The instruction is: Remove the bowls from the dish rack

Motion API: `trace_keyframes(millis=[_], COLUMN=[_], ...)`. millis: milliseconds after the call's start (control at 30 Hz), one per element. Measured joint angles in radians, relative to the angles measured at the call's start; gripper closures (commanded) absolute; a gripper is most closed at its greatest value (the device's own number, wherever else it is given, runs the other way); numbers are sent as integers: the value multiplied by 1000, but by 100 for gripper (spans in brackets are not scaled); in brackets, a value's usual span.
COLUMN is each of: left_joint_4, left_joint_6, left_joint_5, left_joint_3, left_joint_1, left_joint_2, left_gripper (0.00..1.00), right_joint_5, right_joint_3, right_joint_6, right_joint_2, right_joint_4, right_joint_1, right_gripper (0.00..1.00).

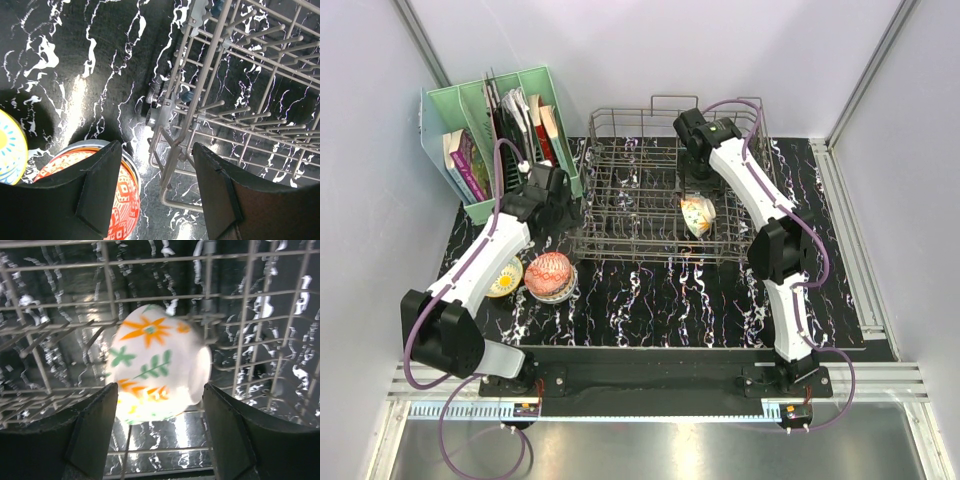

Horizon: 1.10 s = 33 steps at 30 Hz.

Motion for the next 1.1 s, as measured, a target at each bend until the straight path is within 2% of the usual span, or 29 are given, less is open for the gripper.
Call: trace_keyframes(millis=[267,667,1100], left_joint_4=[11,20,25], left_joint_6=[-11,-12,-11], left_joint_5=[13,24,31], left_joint_3=[-43,-56,-56], left_joint_1=[-6,-6,-6], left_joint_2=[-6,-16,-16], left_gripper=[38,37,37], right_joint_5=[87,98,188], right_joint_3=[-11,10,-83], right_joint_6=[-1,-2,15], right_joint_2=[0,0,-3], right_joint_4=[14,2,4], right_joint_1=[16,71,82], right_gripper=[25,25,26])
